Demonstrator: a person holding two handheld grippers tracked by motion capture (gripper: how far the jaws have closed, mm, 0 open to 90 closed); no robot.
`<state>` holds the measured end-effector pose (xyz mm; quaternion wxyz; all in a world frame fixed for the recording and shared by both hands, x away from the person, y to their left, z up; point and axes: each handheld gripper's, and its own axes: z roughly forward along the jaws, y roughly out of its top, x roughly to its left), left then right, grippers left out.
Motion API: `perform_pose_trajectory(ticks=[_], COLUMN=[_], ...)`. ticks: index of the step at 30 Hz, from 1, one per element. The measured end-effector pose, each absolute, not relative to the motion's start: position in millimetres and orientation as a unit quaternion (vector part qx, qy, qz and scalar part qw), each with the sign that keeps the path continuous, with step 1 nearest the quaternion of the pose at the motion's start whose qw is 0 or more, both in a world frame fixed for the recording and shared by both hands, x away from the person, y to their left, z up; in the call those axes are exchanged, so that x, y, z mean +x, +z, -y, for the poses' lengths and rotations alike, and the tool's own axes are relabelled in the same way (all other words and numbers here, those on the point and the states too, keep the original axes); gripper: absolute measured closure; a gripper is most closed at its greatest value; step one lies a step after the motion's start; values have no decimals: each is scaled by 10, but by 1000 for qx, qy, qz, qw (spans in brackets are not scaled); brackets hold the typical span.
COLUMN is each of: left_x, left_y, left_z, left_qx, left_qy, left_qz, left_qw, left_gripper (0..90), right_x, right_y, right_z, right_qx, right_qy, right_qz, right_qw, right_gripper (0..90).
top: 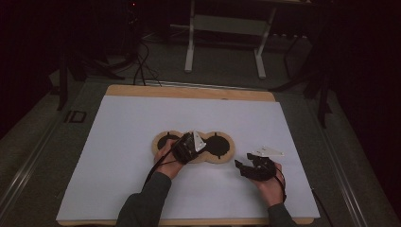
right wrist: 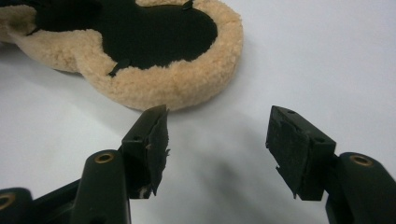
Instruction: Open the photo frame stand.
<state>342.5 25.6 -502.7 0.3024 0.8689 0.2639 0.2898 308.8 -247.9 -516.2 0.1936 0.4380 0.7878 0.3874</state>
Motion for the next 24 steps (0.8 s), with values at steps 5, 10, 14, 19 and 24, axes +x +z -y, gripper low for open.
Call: perform_pose_trajectory(ticks=[5, 10, 14, 19, 24], left_x=[3422, 3417, 3406, 3382, 3359], left_y=[-5011, -4989, -4984, -4987, -4983], left_z=[-301, -359, -396, -436, -484], left_qx=[864, 856, 854, 847, 841], left_qy=[285, 281, 279, 278, 276], left_qz=[-269, -274, -274, -277, -278], left_qw=[317, 335, 344, 358, 372], left_gripper=[716, 718, 718, 718, 717], right_x=[3090, 3090, 3086, 3072, 3078], right_y=[-5157, -5144, -5120, -5061, -5036], right_z=[2488, 2490, 2482, 2468, 2450], right_qx=[441, 443, 445, 448, 450], right_qy=[391, 395, 406, 422, 426], right_qz=[-785, -782, -779, -770, -770], right_qw=[190, 188, 178, 168, 156], right_gripper=[383, 383, 382, 374, 368])
